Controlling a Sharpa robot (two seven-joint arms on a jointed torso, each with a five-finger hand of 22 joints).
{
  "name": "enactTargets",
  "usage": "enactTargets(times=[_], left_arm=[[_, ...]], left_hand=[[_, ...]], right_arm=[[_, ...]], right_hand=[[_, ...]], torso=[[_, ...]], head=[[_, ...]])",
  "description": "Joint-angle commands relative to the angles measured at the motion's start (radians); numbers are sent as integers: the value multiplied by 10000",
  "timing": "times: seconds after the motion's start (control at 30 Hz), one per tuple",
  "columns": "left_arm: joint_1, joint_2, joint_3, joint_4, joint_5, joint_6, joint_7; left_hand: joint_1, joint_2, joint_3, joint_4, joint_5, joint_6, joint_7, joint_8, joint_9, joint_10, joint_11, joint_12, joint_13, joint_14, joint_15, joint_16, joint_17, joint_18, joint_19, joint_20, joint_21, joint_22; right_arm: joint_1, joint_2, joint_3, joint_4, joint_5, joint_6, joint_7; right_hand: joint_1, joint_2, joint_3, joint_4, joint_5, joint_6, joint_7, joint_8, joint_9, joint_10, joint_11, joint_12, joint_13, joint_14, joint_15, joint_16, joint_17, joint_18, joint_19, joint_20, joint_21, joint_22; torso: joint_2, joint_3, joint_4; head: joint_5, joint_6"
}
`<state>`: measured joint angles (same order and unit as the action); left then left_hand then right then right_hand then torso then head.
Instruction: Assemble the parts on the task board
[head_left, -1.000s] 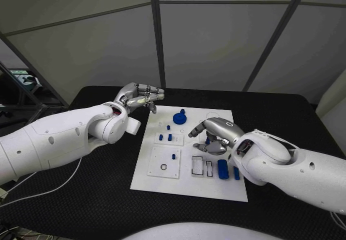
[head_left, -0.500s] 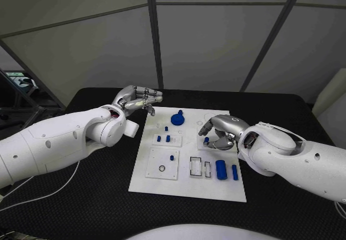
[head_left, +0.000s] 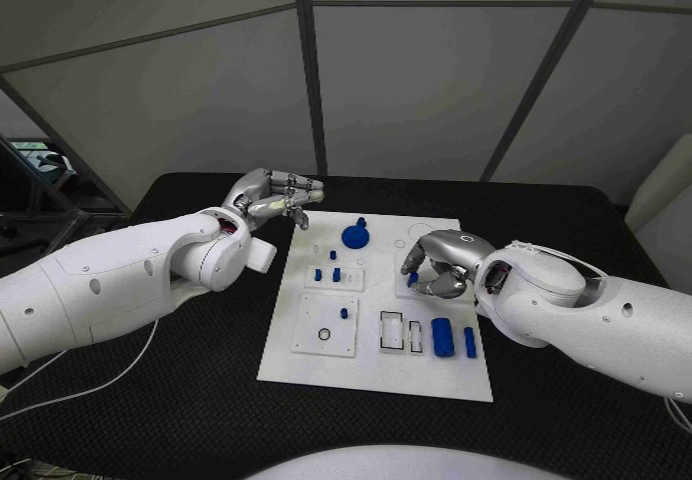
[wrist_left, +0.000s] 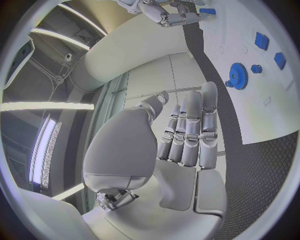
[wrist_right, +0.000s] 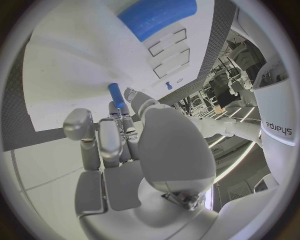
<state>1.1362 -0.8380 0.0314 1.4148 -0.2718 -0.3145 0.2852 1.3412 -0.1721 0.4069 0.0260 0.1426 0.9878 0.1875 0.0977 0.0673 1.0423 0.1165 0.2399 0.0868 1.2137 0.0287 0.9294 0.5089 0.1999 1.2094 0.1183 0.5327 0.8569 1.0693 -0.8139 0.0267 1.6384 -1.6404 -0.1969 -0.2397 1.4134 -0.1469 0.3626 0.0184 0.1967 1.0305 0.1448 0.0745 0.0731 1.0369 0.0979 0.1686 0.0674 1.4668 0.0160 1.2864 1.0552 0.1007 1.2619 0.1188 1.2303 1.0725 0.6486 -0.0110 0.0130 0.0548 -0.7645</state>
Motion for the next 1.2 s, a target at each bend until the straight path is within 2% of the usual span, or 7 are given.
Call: enactTargets(times=[0.03, 0.5, 0.57, 0.67, 0.83, 1.03, 1.2], left_arm=[[13, -5, 7, 3, 34, 101, 54], [13, 0, 7, -7, 34, 116, 25], [13, 0, 7, -6, 34, 119, 20], [13, 1, 7, -6, 34, 120, 16], [13, 2, 7, -12, 34, 119, 6], [12, 6, 7, -27, 34, 126, 3], [7, 19, 7, -69, 34, 137, 1]], left_hand=[[17, 86, -42, 4, 5, -40, -4, -61, -9, -53, 14, 52, 1, -73, 15, 24, -10, -185, -8, 58, -40, -10], [32, 93, -50, 0, 6, -38, -3, -58, -7, -69, 16, 63, 1, -77, 15, 29, -19, -183, -6, 60, -48, -16], [35, 100, -53, 1, 7, -38, -4, -57, -6, -75, 16, 68, 1, -77, 16, 33, -22, -183, -5, 60, -51, -18], [35, 100, -53, 1, 7, -38, -4, -57, -6, -75, 16, 68, 1, -77, 16, 33, -22, -183, -5, 60, -51, -18], [35, 100, -53, 1, 7, -38, -4, -57, -6, -75, 16, 68, 1, -77, 16, 33, -22, -183, -5, 60, -51, -18], [35, 100, -53, 1, 7, -38, -4, -57, -6, -75, 16, 68, 1, -77, 16, 33, -22, -183, -5, 60, -51, -18], [63, 140, -54, 3, 13, -46, -3, -57, -5, -102, 17, 89, 1, -80, 17, 47, -38, -181, 3, 62, -63, -28]], right_arm=[[17, 17, 7, -7, -256, 175, -219], [17, 32, 8, -69, -274, 181, -243], [17, 38, 8, -74, -274, 110, -266], [17, 46, 8, -85, -282, 1, -288], [16, 54, 9, -58, -377, -434, -277], [15, -46, 10, 199, -416, -746, -210], [19, -249, 26, 708, -376, -848, -205]], right_hand=[[72, 48, 118, 1, -67, 145, -5, 47, 17, 117, -22, 91, -19, 164, -58, 87, 46, 81, 86, -22, 90, 78], [150, 165, 566, 49, -127, 686, -8, 165, 59, 911, -175, 447, 18, 219, -174, 257, 207, 8, 310, -119, 366, 450], [216, 226, 646, 20, -145, 836, -28, 224, 82, 1127, -224, 527, 44, 225, -216, 280, 226, -3, 346, -150, 415, 515], [344, 321, 786, -55, -401, 1025, -61, 299, 108, 1423, -297, 619, 84, 235, -278, 318, 260, -22, 398, -206, 490, 614], [513, 422, 976, -194, -494, 1215, -110, 367, 131, 1742, -385, 698, 149, 246, -350, 362, 297, -45, 457, -282, 589, 742], [589, 426, 1057, -283, -473, 1263, -118, 376, 134, 1832, -402, 715, 182, 253, -371, 387, 324, -60, 491, -312, 646, 815], [599, 416, 1070, -301, -463, 1259, -114, 369, 131, 1837, -401, 712, 187, 252, -373, 386, 318, -61, 490, -316, 651, 821]], torso=[[-3, 8, -8], [-12, 9, -13], [-11, 7, -11], [-10, 5, -11], [-11, 8, -13], [-16, 19, -30], [-29, 11, -36]], head=[[11, -13], [4, -53], [3, -58], [1, -61], [-6, -73], [23, -94], [19, -81]])
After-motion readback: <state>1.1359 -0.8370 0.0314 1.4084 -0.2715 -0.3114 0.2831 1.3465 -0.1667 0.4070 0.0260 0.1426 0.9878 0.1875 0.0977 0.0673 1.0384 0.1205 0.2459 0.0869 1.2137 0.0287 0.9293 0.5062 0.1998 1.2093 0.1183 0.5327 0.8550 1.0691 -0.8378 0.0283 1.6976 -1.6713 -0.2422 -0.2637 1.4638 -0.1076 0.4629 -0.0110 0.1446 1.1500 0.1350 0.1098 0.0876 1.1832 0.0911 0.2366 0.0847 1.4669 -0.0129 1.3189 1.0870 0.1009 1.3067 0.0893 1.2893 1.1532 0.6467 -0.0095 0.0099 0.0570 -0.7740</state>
